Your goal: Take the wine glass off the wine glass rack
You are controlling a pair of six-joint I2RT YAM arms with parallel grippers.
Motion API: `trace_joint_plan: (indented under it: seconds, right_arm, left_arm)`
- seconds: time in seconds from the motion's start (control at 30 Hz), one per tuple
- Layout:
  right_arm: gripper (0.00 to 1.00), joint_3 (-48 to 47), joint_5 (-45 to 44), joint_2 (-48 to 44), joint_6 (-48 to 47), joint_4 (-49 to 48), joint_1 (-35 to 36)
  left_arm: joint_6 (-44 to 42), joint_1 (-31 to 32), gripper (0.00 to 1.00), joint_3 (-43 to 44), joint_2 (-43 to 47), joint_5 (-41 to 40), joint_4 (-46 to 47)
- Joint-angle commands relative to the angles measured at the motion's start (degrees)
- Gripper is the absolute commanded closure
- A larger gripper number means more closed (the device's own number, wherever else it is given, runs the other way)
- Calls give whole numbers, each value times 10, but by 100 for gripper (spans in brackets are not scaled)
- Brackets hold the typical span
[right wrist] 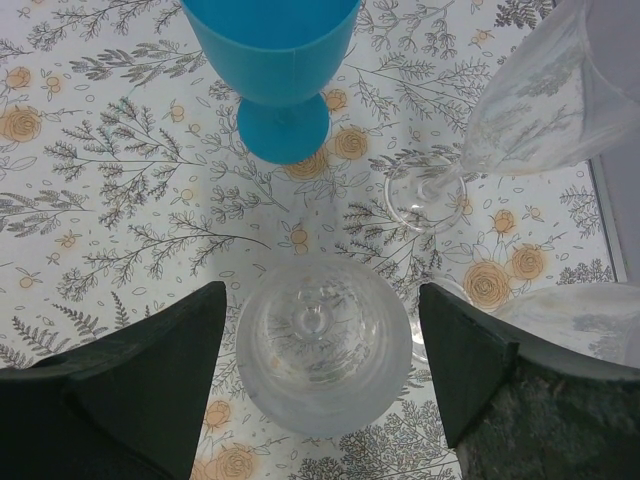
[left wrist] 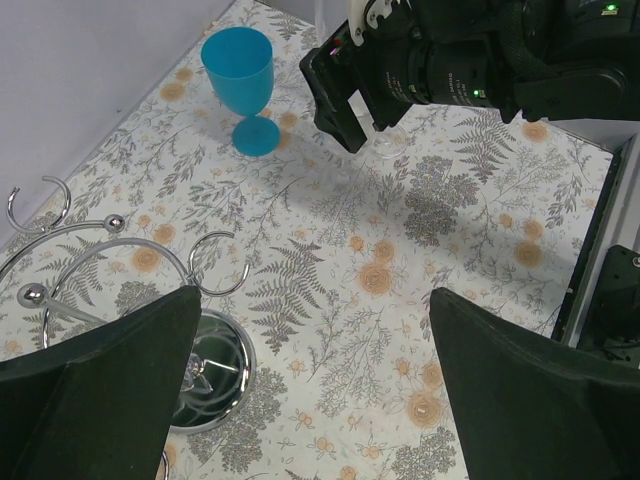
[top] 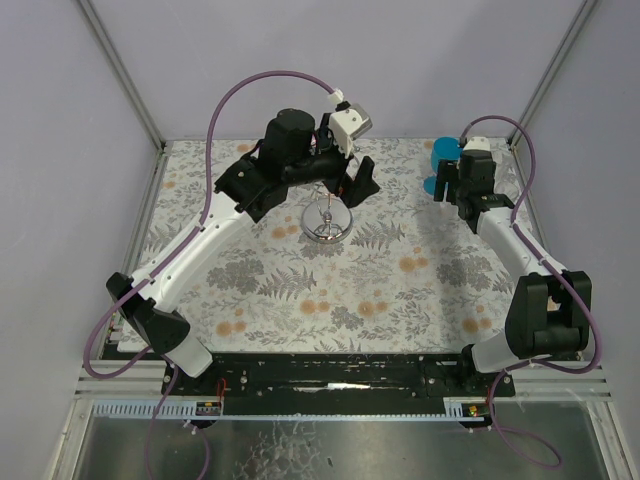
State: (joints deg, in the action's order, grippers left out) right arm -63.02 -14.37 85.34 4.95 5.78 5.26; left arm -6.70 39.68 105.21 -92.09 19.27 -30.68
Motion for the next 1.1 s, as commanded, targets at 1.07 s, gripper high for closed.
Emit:
trace_joint_plan:
  seconds: [1.07]
  right_arm:
    - [1,-114,55,-90,122,107,3]
  left_arm:
    - [117,-266,4,-100,52,14,86]
